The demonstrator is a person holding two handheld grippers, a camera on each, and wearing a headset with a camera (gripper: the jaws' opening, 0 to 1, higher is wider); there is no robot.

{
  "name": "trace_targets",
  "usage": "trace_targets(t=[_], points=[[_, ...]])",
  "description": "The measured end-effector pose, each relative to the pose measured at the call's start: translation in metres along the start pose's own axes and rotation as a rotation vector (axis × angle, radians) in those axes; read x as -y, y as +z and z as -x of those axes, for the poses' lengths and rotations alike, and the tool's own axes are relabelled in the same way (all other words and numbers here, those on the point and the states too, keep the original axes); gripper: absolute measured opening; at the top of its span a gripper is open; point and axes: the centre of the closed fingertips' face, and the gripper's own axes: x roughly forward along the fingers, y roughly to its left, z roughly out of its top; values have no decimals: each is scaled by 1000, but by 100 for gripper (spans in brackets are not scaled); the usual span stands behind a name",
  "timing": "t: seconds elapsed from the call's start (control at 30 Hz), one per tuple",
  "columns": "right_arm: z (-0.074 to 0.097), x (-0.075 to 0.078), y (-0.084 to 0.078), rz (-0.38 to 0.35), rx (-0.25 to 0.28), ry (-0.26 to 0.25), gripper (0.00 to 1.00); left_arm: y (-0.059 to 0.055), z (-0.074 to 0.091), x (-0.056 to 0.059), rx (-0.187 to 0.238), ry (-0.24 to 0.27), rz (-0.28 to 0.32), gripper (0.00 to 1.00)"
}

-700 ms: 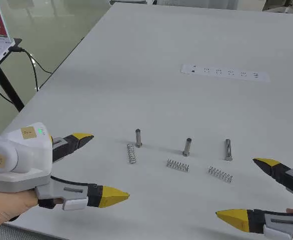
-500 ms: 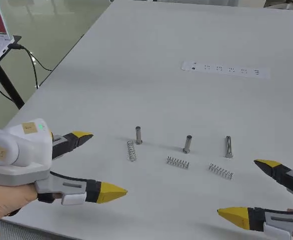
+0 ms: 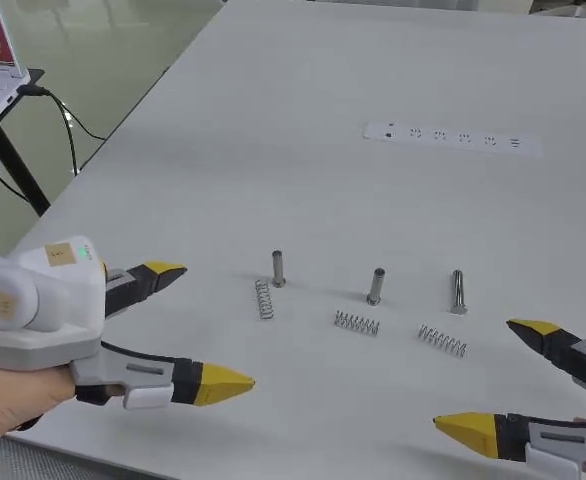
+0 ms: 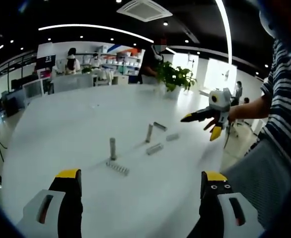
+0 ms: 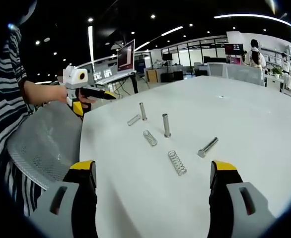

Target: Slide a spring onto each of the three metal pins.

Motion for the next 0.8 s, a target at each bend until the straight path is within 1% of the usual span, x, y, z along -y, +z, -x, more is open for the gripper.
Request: trace_targets(t=[0.3, 0.57, 0.67, 0.8], points=[[-1, -1, -1, 4, -6, 3, 95, -1, -1, 1, -3, -3, 1, 97], [0, 0, -1, 0, -2, 2, 95, 0, -1, -1, 1, 7, 3, 98], [0, 0, -1, 8, -4, 1, 96, 2, -2, 0, 9, 3, 5, 98], [1, 1, 0, 0, 6, -3, 98, 2, -4, 2, 6, -4, 0, 98]])
